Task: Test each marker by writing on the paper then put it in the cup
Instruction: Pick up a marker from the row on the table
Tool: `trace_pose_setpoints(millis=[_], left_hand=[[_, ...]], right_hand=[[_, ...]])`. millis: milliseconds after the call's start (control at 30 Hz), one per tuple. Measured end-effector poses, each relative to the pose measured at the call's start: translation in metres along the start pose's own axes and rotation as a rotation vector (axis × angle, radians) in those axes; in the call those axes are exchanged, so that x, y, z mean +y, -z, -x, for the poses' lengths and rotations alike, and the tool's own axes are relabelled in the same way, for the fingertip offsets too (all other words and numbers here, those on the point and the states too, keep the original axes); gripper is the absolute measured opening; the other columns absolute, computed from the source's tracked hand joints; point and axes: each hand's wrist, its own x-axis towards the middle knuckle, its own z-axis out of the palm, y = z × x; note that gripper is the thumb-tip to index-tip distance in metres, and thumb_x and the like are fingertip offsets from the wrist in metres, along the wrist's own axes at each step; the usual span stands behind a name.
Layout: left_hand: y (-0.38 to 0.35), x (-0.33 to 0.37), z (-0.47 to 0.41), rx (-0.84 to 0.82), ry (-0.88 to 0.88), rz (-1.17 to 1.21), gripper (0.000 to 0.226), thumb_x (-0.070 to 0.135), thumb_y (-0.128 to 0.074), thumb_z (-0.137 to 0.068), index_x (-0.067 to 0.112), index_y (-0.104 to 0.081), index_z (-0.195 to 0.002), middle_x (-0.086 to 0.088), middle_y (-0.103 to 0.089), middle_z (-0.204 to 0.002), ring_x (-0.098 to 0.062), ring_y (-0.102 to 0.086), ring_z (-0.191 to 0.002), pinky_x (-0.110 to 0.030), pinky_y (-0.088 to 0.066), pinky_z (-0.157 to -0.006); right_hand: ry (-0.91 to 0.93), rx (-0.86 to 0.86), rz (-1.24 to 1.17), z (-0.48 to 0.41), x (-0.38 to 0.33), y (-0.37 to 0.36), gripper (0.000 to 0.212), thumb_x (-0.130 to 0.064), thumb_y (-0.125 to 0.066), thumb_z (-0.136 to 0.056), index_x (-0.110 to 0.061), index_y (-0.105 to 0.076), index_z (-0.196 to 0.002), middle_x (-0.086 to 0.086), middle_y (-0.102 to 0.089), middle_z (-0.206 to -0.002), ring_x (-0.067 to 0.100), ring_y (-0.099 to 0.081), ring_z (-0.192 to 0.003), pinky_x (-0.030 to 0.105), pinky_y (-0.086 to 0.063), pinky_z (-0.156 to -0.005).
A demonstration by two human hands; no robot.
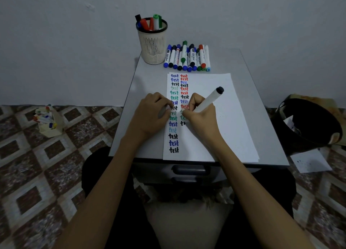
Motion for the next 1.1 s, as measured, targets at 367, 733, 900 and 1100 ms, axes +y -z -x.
trace_pose_setpoints(millis=[367,733,900,1100], left_hand=[[-0.0004,0.0000,0.0003,0.004,-0.006,-0.002,0.021,0.029,-0.052,-0.087,0.014,-0.062,-0.099,-0.003,-0.056,-0.096,-0.016,-0.050,-0.088,-0.037,-0.048,-0.075],[0.0066,0.0068,0.0055,0.077,0.072,-0.073,0.025,0.040,-0.057,-0.084,0.021,-0.061,-0.099,0.010,-0.047,-0.070,-0.010,-0.044,-0.058,-0.023,-0.038,-0.053],[0.0071,0.0066,0.0048,0.079,0.085,-0.074,0.029,0.048,-0.059,-0.084,0.021,-0.062,-0.092,0.008,-0.056,-0.059,-0.009,-0.048,-0.050,-0.024,-0.044,-0.051],[0.0062,0.0054,0.0036,0.122,0.096,-0.058,0.036,0.053,-0.056,-0.084,0.018,-0.064,-0.085,0.002,-0.065,-0.065,-0.011,-0.054,-0.052,-0.028,-0.050,-0.054]], right_hand=[[-0.001,0.057,0.007,-0.0008,0.0018,0.0011,0.033,0.008,-0.059,-0.078,-0.012,-0.036,-0.065,0.030,-0.058,-0.082,0.029,-0.067,-0.087,0.049,-0.059,-0.071],[-0.029,0.089,0.006,0.0005,0.0000,0.0009,0.031,0.008,-0.060,-0.077,-0.009,-0.037,-0.066,0.031,-0.055,-0.077,0.041,-0.064,-0.091,0.058,-0.056,-0.073],[-0.030,0.094,0.010,-0.0005,0.0021,-0.0006,0.026,0.005,-0.056,-0.076,-0.003,-0.033,-0.068,0.033,-0.049,-0.076,0.050,-0.059,-0.090,0.063,-0.053,-0.071],[-0.028,0.061,0.000,-0.0017,0.0048,-0.0003,0.024,0.004,-0.057,-0.079,0.000,-0.035,-0.073,0.034,-0.053,-0.083,0.049,-0.058,-0.096,0.062,-0.053,-0.071]])
